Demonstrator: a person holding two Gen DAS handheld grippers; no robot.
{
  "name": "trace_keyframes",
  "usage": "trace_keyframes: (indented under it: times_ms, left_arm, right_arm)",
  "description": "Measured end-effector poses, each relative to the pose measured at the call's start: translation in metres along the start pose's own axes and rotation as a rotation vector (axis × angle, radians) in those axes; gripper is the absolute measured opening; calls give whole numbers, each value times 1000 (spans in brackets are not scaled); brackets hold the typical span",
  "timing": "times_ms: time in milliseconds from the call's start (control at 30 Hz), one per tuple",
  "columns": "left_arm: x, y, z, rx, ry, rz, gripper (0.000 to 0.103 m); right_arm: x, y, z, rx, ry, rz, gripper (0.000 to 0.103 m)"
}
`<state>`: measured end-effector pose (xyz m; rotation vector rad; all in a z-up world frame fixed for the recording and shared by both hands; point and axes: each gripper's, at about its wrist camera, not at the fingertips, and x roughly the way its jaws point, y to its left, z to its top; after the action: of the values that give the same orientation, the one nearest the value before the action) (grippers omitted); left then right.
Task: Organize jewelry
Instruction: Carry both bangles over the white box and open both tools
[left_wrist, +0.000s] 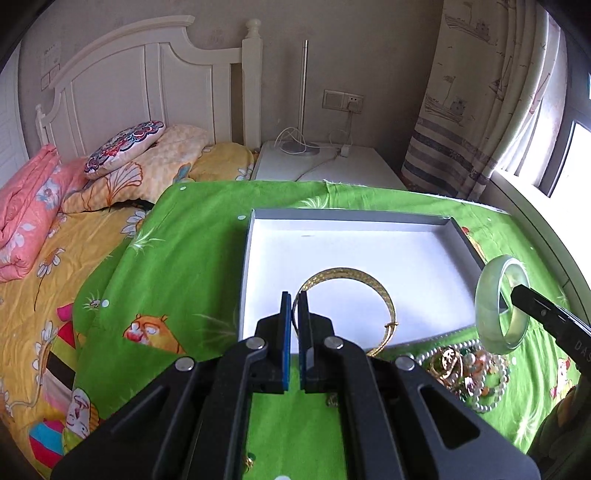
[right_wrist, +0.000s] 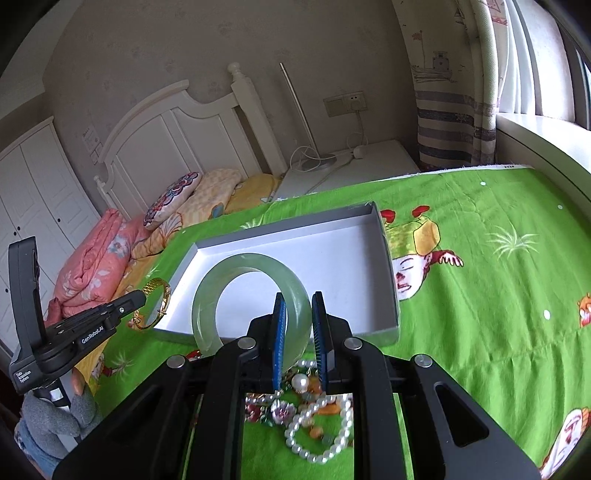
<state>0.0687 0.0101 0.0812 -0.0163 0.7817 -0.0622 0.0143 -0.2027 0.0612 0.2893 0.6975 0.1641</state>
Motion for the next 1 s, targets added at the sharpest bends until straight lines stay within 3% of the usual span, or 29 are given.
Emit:
trace_keyframes:
  times_ms: [267, 567, 600, 633, 667, 700, 733, 800, 1000]
  left_arm:
    - [52, 3, 20, -48, 83, 20, 3]
    - [84, -1, 36, -54, 110, 71, 4]
    - [90, -1, 36, -55, 121, 71, 8]
    - [94, 0, 37, -56, 135, 73, 30]
    - [97, 2, 36, -58, 143, 79, 49]
    - [96, 4, 34, -63, 133, 35, 69]
    - [94, 5, 31, -66, 121, 16, 75]
    - [91, 0, 24, -36, 102, 31, 76]
    - [87, -20, 5, 54, 90, 67, 81]
  right_arm:
    - [57, -8, 16, 23, 96, -60, 17]
    - [86, -10, 39, 49, 115, -79, 19]
    - [88, -11, 41, 52, 114, -95, 19]
    - [89, -14, 43, 50, 115, -120, 23]
    - [89, -17, 44, 45, 123, -135, 39]
    - [88, -20, 43, 47, 134, -143, 51]
    - [85, -24, 42, 51, 131, -142, 68]
    - [78, -29, 39, 39, 116, -105, 66]
    - [67, -24, 25, -21, 114, -101, 66]
